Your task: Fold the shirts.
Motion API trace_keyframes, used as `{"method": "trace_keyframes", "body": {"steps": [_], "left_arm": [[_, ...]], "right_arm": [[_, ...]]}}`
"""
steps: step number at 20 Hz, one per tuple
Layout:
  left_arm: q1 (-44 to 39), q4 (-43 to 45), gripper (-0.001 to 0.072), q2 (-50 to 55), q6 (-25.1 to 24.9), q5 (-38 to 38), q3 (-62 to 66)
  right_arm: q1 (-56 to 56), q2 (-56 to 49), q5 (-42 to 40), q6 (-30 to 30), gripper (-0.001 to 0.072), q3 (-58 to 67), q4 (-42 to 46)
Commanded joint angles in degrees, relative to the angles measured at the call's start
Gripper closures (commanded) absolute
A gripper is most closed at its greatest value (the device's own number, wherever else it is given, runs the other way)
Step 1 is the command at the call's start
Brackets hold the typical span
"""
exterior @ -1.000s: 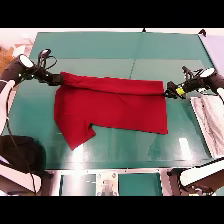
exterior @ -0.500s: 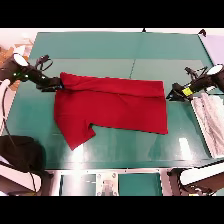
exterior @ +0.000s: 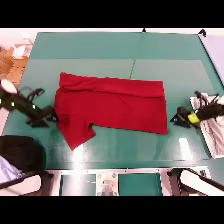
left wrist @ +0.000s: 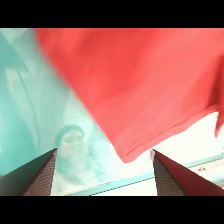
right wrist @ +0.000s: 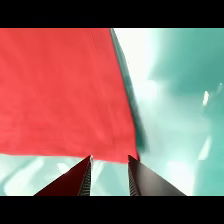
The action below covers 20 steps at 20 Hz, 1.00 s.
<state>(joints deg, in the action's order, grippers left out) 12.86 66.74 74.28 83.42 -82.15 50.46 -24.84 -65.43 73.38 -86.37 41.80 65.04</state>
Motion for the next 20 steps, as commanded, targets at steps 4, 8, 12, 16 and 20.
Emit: {"method": "trace_keyframes", "body": {"steps": [4,8,12,16,20], "left_arm": [[-3.4,-17.2,0.005,-6.6,-3.0,23.4,-22.6],[-6.7,-18.1,0.0377,-6.7,-3.0,29.7,-23.1],[-6.7,-18.3,0.0686,-6.7,-4.5,30.0,-21.9],[-6.7,-17.9,0.0686,-6.7,-6.0,25.2,-18.8],[-6.7,-17.1,0.0686,-6.8,-7.5,20.8,-16.4]], "right_arm": [[-0.6,12.2,-18.6,-1.0,0.0448,-23.3,-17.0],[-0.6,12.2,-19.8,2.0,0.0408,-28.1,-22.6],[1.3,12.2,-23.9,2.0,0.0339,-29.2,-24.9],[6.3,11.1,-30.0,2.0,0.0342,-29.5,-29.4],[4.6,11.2,-28.2,2.5,0.0693,-26.3,-22.4]]}}
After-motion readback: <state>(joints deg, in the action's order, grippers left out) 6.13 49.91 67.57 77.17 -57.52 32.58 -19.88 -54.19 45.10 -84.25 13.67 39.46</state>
